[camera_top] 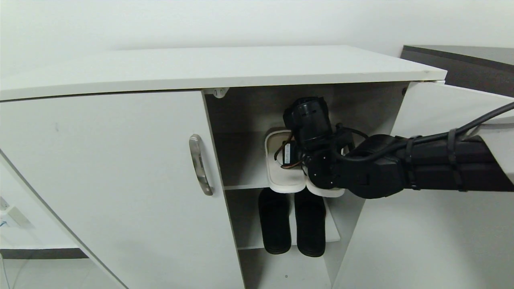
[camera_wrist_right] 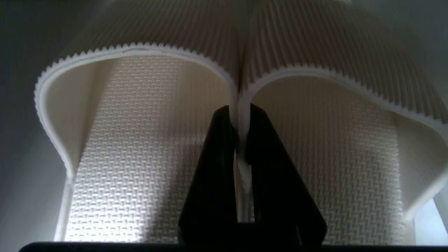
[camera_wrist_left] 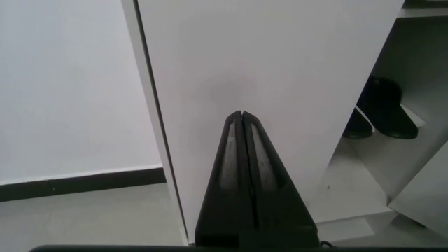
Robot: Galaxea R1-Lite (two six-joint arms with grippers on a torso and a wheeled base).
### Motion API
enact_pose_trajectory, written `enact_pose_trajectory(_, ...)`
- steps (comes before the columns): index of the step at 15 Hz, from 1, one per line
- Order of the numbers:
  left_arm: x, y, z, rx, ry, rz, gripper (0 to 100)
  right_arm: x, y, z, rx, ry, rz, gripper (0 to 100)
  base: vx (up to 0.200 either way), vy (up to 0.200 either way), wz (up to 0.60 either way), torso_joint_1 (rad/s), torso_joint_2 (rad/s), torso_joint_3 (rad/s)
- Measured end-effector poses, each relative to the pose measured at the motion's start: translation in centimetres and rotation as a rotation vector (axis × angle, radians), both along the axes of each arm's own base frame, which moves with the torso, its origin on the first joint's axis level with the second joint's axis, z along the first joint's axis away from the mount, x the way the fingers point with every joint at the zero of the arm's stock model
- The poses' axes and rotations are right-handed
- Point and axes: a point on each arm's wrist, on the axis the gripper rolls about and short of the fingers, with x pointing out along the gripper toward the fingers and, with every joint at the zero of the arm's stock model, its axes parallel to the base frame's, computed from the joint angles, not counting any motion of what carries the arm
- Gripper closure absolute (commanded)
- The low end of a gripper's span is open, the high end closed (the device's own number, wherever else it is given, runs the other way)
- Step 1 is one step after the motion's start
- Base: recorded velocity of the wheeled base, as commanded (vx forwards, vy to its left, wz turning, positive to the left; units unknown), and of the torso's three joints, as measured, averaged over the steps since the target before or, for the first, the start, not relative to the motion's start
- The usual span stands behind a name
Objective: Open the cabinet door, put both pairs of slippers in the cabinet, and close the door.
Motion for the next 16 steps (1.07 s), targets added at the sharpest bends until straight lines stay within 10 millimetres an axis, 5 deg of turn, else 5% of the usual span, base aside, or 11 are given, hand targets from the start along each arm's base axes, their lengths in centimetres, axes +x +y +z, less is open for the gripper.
enact_pose_trajectory(3,0.0,0.0,0.0,0.0,0.0,-0.001,100,0.3,0.2,-0.4,-0.005,0.003,-0.002,100,0.0,0.0,0.0,0.0,0.0,0.0)
enact_pose_trajectory(4,0.0,0.0,0.0,0.0,0.0,-0.001,100,0.3,0.2,-0.4,-0.007,0.003,-0.004,0,0.0,0.0,0.0,0.0,0.0,0.0)
enact_pose_trajectory(11,0.0,0.0,0.0,0.0,0.0,0.0,100,-0.5,0.0,-0.6,-0.019,0.015,0.004,0,0.0,0.0,0.0,0.0,0.0,0.0)
enact_pose_trajectory(16,0.0,0.0,0.0,0.001,0.0,-0.001,100,-4.3,-0.5,-0.1,-0.036,0.03,0.06,0,0.0,0.0,0.0,0.0,0.0,0.0)
